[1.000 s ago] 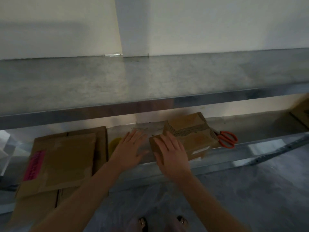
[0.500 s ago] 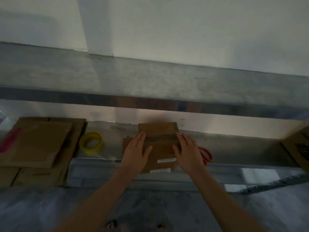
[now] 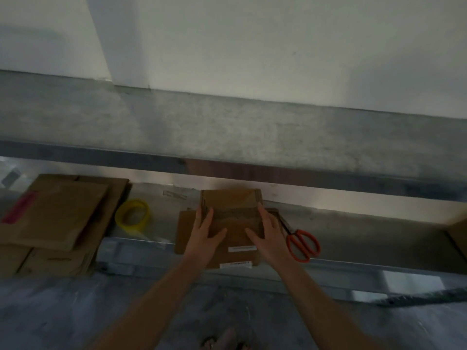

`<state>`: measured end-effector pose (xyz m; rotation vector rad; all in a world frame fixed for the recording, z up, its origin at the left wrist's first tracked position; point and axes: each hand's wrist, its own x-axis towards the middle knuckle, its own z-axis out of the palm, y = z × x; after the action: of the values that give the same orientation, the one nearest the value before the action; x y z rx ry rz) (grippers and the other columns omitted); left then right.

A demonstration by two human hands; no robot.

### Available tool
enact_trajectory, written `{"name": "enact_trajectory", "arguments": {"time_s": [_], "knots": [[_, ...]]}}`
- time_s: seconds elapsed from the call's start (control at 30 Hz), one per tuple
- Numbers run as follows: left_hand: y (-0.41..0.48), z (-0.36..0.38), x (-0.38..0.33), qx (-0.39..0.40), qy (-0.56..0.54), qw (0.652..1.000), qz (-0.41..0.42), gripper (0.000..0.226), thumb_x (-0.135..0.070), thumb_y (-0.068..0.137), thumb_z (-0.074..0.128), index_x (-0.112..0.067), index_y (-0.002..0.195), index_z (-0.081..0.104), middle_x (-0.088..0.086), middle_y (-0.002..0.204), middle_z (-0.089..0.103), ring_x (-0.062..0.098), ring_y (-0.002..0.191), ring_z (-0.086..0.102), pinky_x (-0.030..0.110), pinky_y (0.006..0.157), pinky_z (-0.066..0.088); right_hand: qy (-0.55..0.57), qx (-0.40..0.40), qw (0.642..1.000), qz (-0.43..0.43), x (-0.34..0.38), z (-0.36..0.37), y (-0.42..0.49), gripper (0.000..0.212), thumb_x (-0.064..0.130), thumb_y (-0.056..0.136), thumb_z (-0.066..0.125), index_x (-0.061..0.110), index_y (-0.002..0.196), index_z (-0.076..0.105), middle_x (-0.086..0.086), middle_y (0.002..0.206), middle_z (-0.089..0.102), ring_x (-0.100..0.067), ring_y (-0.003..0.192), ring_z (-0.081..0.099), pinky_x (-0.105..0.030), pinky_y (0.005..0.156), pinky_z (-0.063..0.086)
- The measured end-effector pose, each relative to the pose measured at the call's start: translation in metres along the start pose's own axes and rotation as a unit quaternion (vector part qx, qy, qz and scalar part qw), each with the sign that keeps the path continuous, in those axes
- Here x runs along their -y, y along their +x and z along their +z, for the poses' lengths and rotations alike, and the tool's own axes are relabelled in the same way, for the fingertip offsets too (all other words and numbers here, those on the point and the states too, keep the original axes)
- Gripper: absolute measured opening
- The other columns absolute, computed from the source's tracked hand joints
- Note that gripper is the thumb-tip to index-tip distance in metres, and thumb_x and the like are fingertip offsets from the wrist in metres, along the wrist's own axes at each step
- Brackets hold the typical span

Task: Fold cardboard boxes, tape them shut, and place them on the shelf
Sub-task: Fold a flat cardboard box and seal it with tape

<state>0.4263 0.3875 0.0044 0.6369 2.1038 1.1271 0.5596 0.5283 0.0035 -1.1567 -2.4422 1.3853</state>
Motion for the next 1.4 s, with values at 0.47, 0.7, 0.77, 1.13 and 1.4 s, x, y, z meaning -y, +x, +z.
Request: {"name": "enact_trajectory", "arguments": {"time_s": [0.47,0.7,0.77,1.13,1.4], "knots": [[0.012,-0.017,-0.004,0.032,0.206,0.978,0.028,0.052,-0.048,0.097,0.043,-0.047,0.145,0.025,-0.001,0.159,0.001,0.028,0.144,0.016,0.046,0.116,0.026,-0.070,0.044,0.997,0.007,0.006,0.001,0.008,0.049,0.043,0.100,0.044,0.053,0.145,0.028,-0.001,0.157,0.005,-0.032,0.143,0.023,-0.047,0.117,0.030],[0.069,-0.059,-0.031,0.043,0.216,0.973,0.071,0.077,-0.034,0.088,0.066,-0.025,0.150,0.021,0.001,0.159,0.004,0.027,0.144,0.016,0.044,0.114,0.023,0.006,-0.221,0.975,0.005,-0.011,0.024,-0.064,0.053,0.032,0.098,0.054,0.023,0.147,0.035,-0.010,0.147,0.032,-0.034,0.134,0.037,-0.052,0.107,0.040],[0.080,-0.062,-0.033,0.112,0.183,0.975,0.062,0.072,-0.032,0.088,0.067,-0.026,0.148,0.028,0.002,0.157,0.015,0.026,0.142,0.022,0.045,0.115,0.026,0.087,-0.230,0.968,0.050,-0.009,0.037,-0.082,0.050,0.030,0.096,0.059,0.023,0.141,0.038,-0.002,0.140,0.038,-0.026,0.129,0.043,-0.042,0.106,0.042],[0.025,-0.039,0.002,-0.001,0.052,0.999,-0.007,0.069,-0.030,0.081,0.074,-0.027,0.140,0.038,0.004,0.138,0.031,0.024,0.121,0.042,0.045,0.106,0.041,0.120,-0.069,0.989,0.051,0.015,0.035,-0.069,0.081,0.032,0.090,0.068,0.029,0.154,0.019,0.000,0.159,0.008,-0.022,0.145,0.022,-0.036,0.114,0.029],[-0.026,-0.015,0.016,-0.077,0.100,0.991,-0.033,0.079,-0.037,0.076,0.078,-0.021,0.142,0.037,0.009,0.134,0.036,0.029,0.122,0.045,0.040,0.104,0.041,0.055,-0.005,0.998,0.013,0.007,0.027,-0.062,0.117,0.047,0.073,0.082,0.039,0.154,-0.002,0.004,0.162,-0.019,-0.021,0.150,0.005,-0.042,0.119,0.019]]}}
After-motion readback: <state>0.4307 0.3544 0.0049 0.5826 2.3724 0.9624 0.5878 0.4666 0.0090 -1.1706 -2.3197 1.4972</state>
